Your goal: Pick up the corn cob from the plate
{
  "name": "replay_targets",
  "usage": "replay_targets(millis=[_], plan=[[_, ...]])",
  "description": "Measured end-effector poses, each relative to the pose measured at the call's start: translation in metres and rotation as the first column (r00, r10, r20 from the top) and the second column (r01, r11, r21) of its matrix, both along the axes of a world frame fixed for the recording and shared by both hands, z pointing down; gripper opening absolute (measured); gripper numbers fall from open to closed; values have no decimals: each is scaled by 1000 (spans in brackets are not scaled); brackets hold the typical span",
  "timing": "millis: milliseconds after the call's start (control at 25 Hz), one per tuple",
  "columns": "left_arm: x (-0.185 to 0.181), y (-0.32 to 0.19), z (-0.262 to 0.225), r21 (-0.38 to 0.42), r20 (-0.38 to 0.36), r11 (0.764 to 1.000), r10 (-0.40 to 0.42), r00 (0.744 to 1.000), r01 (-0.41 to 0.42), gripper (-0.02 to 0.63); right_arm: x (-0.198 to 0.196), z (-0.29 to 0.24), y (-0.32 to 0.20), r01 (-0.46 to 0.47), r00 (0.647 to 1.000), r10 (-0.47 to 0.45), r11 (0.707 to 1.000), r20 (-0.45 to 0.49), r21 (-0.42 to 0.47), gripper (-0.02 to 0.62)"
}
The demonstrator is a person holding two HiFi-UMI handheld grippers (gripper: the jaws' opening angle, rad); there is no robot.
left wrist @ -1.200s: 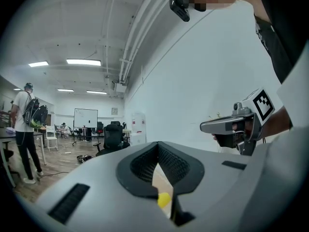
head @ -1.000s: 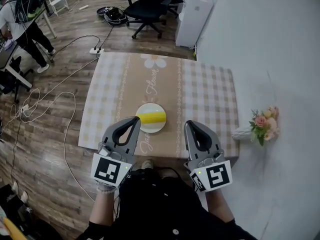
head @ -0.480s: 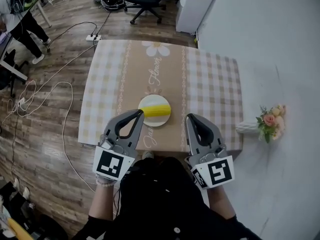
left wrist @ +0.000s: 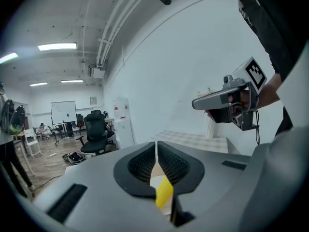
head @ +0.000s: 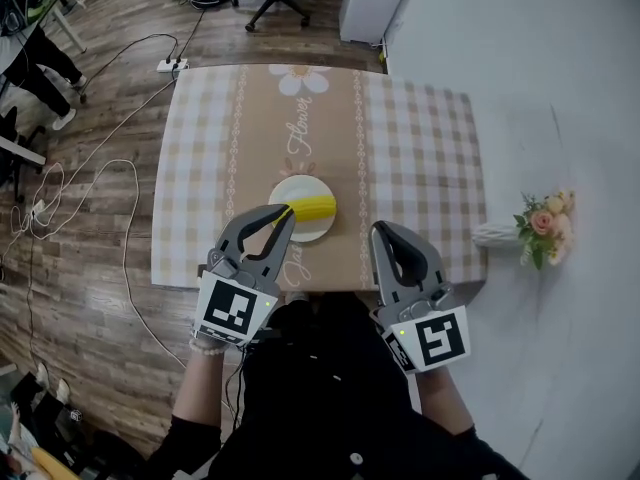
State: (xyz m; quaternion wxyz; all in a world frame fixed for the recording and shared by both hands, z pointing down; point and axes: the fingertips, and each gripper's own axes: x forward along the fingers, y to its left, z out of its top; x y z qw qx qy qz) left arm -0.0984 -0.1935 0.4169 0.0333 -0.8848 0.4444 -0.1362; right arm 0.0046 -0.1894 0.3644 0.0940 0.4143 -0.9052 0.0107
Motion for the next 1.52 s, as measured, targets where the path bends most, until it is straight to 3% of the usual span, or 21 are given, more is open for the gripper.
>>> replay_targets(millis=[400,640,840,1080,1320,1520], plan=[[19,-11,28,-51,30,996,80,996,-79,15,5,8,-2,3,1000,-3,1000,-1,-22,41],[26,-20,56,-128,76,985,127,989,-116,87,12,15,-1,7,1000,-7,999,-13,-46,41],[32,-20,97,-224,158,963,190,969,-152,179,20,19,-1,-13,1000,11,998,-23,-63,41],[42,-24,135,-293,212,935,267,940,-200,235,31,22,0,-40,999,38,996,-24,-74,41],[44,-32,172,-369,259,906,316,913,-209,258,43,27,5,-64,997,61,994,-40,-86,41],[42,-39,199,-425,265,886,318,910,-186,273,54,31,7,-87,995,81,991,-60,-98,41]])
